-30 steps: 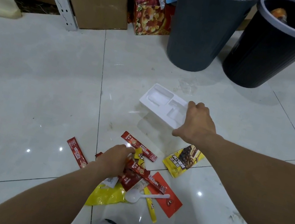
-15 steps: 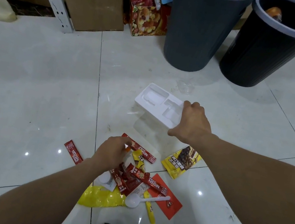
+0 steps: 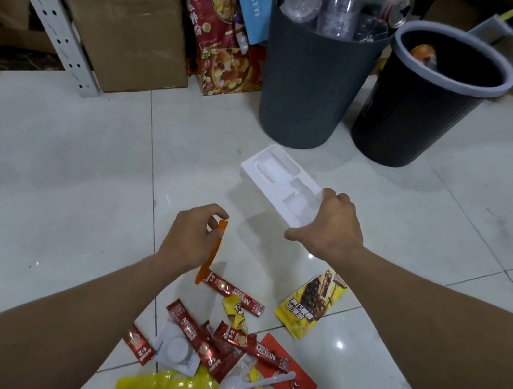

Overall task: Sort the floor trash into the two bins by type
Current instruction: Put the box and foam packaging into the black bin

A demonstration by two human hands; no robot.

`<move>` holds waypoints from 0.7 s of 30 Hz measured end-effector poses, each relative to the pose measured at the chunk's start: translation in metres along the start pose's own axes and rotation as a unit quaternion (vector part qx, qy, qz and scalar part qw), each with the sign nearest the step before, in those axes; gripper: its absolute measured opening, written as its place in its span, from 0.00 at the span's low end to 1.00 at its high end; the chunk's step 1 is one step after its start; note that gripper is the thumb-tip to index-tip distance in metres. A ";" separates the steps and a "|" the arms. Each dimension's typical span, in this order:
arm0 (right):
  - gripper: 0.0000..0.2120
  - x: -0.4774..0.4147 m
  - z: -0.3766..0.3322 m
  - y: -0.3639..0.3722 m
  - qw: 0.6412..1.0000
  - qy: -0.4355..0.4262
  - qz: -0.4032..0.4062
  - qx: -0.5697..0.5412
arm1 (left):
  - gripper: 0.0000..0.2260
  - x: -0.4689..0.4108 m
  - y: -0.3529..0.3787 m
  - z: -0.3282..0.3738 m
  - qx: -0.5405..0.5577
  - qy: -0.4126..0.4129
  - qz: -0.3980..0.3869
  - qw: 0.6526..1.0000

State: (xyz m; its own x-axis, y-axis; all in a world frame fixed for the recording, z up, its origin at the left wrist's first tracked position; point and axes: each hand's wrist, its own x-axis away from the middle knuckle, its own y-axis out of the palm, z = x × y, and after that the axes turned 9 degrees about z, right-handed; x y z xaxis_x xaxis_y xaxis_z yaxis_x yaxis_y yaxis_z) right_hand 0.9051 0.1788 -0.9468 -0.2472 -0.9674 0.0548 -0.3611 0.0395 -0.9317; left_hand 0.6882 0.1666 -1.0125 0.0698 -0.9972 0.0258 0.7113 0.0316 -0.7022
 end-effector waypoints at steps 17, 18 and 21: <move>0.40 -0.081 0.059 -0.114 0.979 0.143 0.141 -0.031 | 0.11 -0.096 0.035 0.146 0.095 0.030 -0.032 0.994; 0.40 -0.089 0.066 -0.118 0.977 0.152 0.145 -0.033 | 0.11 -0.102 0.042 0.156 0.095 0.037 -0.038 0.994; 0.40 -0.118 0.086 -0.132 0.972 0.176 0.152 -0.037 | 0.10 -0.126 0.058 0.190 0.104 0.054 -0.047 0.992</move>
State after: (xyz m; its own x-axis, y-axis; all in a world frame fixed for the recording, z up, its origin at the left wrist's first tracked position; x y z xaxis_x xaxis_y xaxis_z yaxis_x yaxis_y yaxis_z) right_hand 1.0591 0.2657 -0.8610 -0.6397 -0.7636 -0.0872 -0.2833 0.3397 -0.8968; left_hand 0.8542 0.3066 -0.9213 -0.0702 -0.9975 -0.0004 0.8409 -0.0590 -0.5380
